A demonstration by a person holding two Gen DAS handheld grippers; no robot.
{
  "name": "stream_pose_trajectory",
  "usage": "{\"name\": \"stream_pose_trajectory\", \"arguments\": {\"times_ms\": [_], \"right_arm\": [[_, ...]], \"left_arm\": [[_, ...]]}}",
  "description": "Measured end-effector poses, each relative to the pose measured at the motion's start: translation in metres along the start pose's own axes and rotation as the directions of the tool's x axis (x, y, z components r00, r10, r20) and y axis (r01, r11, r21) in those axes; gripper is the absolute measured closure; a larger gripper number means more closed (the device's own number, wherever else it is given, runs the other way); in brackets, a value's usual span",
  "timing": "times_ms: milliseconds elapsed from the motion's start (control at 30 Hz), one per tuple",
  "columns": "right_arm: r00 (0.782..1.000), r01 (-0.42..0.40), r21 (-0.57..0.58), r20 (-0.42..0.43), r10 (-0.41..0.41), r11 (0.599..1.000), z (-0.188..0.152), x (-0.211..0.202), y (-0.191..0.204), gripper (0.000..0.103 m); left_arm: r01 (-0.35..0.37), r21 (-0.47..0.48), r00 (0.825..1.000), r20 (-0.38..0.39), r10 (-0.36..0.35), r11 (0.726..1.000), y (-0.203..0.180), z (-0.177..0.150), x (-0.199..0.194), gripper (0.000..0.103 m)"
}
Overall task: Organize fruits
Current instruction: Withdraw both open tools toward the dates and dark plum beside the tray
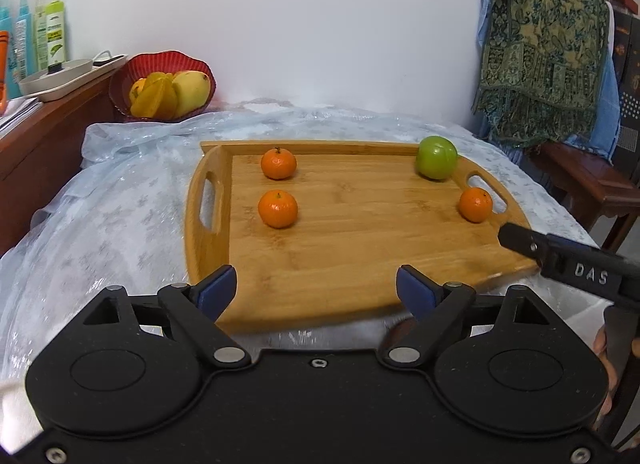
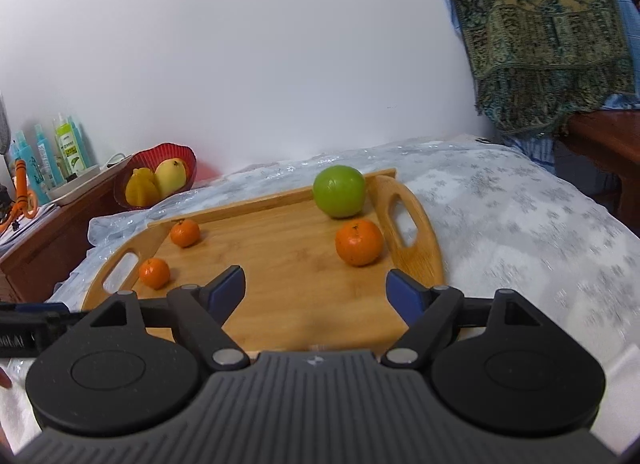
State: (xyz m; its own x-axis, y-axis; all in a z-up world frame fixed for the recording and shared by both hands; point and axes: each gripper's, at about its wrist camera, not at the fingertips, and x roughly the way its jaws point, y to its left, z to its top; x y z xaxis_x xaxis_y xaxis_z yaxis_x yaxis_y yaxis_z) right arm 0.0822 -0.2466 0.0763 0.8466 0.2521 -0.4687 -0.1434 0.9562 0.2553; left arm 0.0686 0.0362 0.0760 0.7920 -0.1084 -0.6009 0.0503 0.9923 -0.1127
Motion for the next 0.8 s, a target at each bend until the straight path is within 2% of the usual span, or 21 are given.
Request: {"name": "stream_pose_trajectory", "arguments": {"times_ms": [100,467,567,600,633,700,767,800], "right_arm": [[0.999,-0.031,0.009,0.009,0.031,0.999,-0.011,-0.012,0.004,0.014],[0.999,0.027,-0.096,0.036,-0.023,0.995,-0.054,-0.049,0.029,0.014],[0.999,0.035,-0.136,0.04,-0.03,0.99,-0.061,-0.054,0.035,0.015],[0.998,0.04,-0.15,0.045,-0.033,0.988,-0.064,-0.056,0.037,0.017],[0.998,0.044,-0.16,0.051,-0.037,0.986,-0.065,-0.057,0.038,0.021],[0.997,0.054,-0.175,0.056,-0.045,0.983,-0.068,-0.06,0.04,0.026],[0.998,0.057,-0.18,0.047,-0.05,0.982,-0.069,-0.06,0.041,0.039],[0.998,0.06,-0.18,0.039,-0.054,0.982,-0.07,-0.059,0.041,0.041]], "left_arm": [[-0.004,0.003,1.0,0.007,0.004,1.0,0.001,-0.01,-0.014,0.016],[-0.037,0.0,0.999,0.019,0.037,0.999,-0.008,-0.055,-0.039,0.015],[-0.051,0.017,0.999,0.018,0.051,0.999,-0.012,-0.064,-0.04,0.027],[-0.056,0.021,0.998,0.017,0.055,0.998,-0.012,-0.066,-0.04,0.037],[-0.055,0.024,0.998,0.015,0.055,0.998,-0.013,-0.068,-0.04,0.046],[-0.045,0.027,0.999,0.006,0.045,0.999,-0.014,-0.07,-0.039,0.059],[-0.033,0.032,0.999,-0.009,0.034,0.999,-0.015,-0.072,-0.036,0.065],[-0.032,0.031,0.999,-0.013,0.032,0.999,-0.016,-0.073,-0.035,0.071]]}}
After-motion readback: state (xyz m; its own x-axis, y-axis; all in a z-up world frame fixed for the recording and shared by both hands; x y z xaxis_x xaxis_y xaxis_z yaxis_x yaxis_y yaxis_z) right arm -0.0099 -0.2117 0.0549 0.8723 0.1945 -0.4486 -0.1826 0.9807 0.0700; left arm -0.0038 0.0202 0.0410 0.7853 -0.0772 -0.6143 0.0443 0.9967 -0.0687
